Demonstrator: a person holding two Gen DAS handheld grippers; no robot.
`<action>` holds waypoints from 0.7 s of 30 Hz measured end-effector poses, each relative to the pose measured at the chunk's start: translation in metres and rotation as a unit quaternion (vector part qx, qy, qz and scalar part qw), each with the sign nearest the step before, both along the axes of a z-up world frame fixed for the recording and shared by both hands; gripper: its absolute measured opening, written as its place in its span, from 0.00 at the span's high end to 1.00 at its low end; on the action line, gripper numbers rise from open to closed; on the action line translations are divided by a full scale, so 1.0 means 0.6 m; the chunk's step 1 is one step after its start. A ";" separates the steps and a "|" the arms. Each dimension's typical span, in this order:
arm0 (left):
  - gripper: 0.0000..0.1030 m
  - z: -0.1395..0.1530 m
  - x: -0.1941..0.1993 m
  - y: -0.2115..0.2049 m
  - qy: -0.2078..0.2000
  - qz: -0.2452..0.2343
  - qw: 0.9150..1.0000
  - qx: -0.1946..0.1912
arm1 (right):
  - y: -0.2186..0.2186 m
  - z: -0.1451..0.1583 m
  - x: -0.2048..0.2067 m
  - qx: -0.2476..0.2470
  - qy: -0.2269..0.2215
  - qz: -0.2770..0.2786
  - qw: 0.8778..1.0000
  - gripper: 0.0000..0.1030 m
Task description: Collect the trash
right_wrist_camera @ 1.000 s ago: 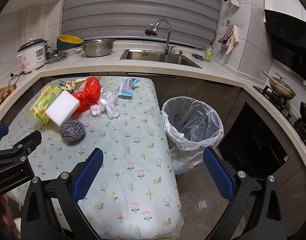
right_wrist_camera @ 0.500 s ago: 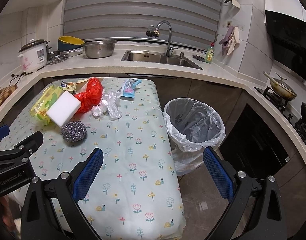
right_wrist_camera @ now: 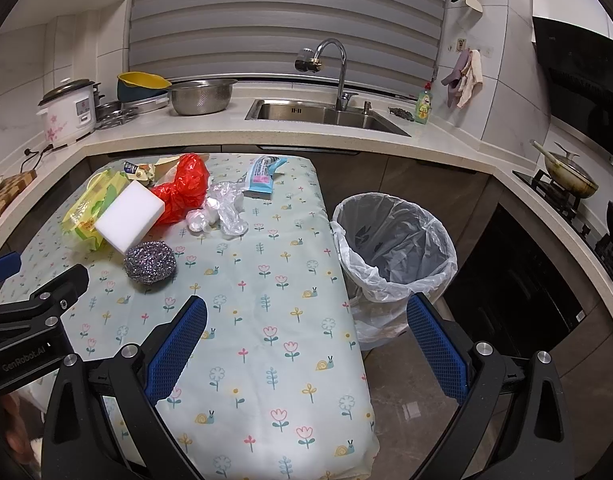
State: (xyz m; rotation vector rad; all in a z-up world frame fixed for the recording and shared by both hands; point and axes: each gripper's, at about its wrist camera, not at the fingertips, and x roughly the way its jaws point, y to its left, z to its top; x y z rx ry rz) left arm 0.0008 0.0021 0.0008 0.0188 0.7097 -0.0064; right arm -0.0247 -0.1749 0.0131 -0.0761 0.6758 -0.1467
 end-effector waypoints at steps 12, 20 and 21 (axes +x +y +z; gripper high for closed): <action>0.07 -0.004 0.001 0.002 0.001 0.000 1.000 0.001 | 0.000 -0.004 0.004 -0.001 0.002 -0.002 1.000 0.07; 0.07 -0.013 0.010 0.005 0.006 -0.001 1.000 0.002 | -0.004 -0.007 0.012 -0.002 0.003 -0.006 1.000 0.07; 0.07 -0.013 0.011 0.005 0.007 -0.001 1.000 0.002 | -0.004 -0.008 0.013 -0.003 0.004 -0.006 1.000 0.07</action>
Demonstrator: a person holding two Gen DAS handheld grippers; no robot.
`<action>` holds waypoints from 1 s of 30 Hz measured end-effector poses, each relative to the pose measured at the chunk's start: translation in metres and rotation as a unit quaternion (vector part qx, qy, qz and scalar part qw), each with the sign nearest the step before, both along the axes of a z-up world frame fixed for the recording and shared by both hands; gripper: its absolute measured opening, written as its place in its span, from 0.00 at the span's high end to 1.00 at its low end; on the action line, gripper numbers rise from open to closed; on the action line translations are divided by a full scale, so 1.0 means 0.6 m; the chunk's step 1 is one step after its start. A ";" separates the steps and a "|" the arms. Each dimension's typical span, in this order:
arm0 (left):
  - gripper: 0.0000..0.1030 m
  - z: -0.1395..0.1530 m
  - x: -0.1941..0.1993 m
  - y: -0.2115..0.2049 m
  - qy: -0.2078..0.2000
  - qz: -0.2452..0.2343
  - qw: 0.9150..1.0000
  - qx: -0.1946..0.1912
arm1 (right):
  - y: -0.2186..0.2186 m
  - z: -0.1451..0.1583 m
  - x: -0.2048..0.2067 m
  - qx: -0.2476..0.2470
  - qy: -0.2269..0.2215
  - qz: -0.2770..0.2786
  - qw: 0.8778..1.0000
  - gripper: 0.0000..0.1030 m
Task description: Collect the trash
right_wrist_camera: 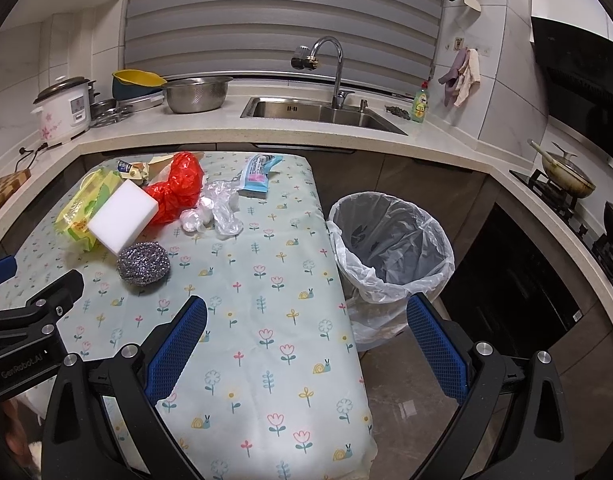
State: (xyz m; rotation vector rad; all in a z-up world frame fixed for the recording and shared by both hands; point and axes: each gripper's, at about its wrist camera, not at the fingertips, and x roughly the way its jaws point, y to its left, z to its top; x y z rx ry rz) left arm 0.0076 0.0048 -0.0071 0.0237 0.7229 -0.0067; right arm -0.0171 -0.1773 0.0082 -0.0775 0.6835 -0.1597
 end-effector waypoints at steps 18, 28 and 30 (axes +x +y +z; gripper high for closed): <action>0.07 -0.016 0.033 0.013 0.010 0.005 1.000 -0.006 | 0.012 -0.015 0.041 0.007 0.011 0.000 1.000 0.07; 0.07 -0.034 0.071 0.043 0.019 0.007 1.000 -0.018 | 0.015 -0.038 0.096 0.020 0.025 -0.006 0.999 0.07; 0.07 -0.041 0.083 0.053 0.024 0.007 1.000 -0.019 | 0.018 -0.045 0.111 0.022 0.027 -0.007 0.999 0.07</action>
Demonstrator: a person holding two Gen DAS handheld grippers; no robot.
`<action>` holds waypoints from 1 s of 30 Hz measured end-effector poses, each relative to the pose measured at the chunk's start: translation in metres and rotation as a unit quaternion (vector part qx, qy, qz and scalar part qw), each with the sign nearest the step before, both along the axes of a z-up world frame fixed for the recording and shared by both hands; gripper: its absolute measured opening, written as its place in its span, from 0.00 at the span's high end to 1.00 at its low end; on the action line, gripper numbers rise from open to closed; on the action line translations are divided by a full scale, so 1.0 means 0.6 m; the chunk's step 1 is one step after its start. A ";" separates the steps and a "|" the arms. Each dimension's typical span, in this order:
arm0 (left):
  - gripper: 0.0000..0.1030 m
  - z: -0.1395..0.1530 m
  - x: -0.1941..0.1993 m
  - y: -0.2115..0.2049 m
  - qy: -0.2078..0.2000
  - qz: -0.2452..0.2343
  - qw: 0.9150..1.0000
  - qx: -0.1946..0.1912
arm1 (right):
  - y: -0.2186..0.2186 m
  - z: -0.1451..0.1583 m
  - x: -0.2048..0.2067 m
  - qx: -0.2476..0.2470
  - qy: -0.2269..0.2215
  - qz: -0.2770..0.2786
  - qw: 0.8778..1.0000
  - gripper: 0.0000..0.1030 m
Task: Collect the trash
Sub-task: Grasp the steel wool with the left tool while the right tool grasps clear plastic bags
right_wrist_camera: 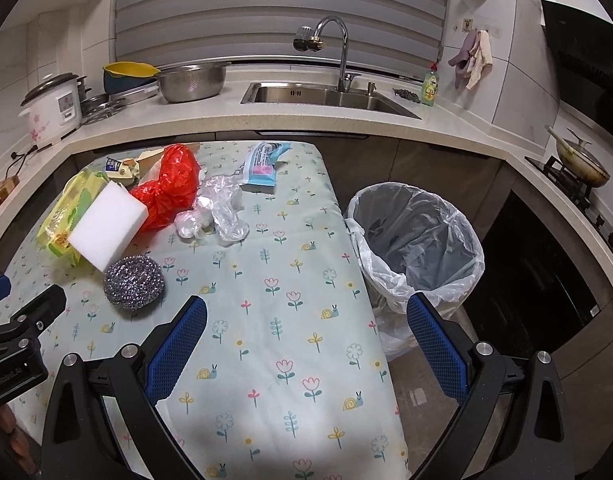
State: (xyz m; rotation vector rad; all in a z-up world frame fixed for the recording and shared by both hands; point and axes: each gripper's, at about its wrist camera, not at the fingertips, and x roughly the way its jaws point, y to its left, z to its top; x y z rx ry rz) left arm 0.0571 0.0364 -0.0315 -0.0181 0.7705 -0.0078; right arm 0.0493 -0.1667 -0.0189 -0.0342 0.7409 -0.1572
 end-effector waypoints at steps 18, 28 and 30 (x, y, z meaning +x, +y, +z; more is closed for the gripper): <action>0.07 -0.107 0.117 -0.016 0.078 -0.015 0.996 -0.037 | 0.019 -0.063 0.130 0.003 0.037 0.010 0.999 0.07; 0.32 -0.146 0.179 -0.006 0.107 0.001 0.992 -0.063 | 0.024 -0.102 0.233 0.044 0.059 0.036 0.997 0.07; 0.33 -0.142 0.187 0.004 0.103 0.007 0.992 -0.068 | 0.030 -0.109 0.255 0.052 0.062 0.044 0.996 0.07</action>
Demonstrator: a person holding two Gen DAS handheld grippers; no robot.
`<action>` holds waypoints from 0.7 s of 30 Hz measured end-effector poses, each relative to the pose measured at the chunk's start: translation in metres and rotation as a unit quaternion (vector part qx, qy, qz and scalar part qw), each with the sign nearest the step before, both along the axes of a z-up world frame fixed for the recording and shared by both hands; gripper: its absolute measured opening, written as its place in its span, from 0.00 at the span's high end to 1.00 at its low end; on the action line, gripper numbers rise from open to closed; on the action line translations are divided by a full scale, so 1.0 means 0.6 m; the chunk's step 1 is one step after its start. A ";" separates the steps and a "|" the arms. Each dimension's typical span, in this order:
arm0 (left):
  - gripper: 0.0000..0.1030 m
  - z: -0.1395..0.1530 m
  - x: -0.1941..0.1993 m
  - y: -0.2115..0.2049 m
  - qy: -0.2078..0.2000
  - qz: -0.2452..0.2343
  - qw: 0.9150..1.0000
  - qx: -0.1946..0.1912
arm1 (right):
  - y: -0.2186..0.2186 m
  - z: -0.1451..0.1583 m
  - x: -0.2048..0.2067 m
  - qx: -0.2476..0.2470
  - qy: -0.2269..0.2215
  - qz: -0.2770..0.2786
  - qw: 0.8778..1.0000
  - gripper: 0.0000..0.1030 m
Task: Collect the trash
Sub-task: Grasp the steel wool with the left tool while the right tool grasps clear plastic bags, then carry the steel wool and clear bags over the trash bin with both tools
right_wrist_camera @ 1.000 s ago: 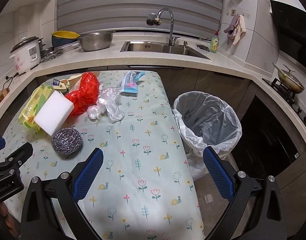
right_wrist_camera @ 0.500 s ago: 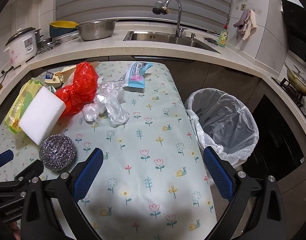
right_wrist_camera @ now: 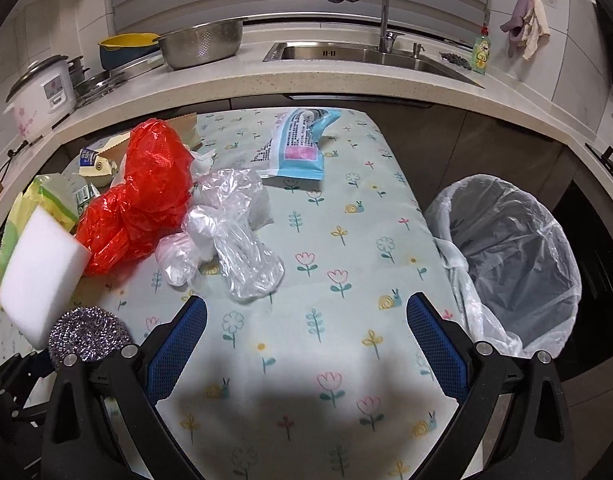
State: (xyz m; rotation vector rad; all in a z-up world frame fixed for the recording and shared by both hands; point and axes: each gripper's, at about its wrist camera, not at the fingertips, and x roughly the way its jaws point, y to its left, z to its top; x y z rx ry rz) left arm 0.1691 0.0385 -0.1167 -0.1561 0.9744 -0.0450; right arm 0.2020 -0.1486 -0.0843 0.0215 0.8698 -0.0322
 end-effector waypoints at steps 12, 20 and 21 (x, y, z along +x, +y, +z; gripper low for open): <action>0.36 0.009 0.066 0.043 -0.013 0.031 0.999 0.003 | 0.037 -0.048 0.089 0.018 0.031 0.050 0.998 0.43; 0.36 0.017 0.067 0.038 -0.020 0.032 0.999 0.011 | 0.037 -0.043 0.078 0.052 0.038 0.067 0.996 0.87; 0.36 0.020 0.065 0.035 -0.021 0.031 0.999 0.011 | 0.034 -0.039 0.073 0.055 0.035 0.065 0.996 0.88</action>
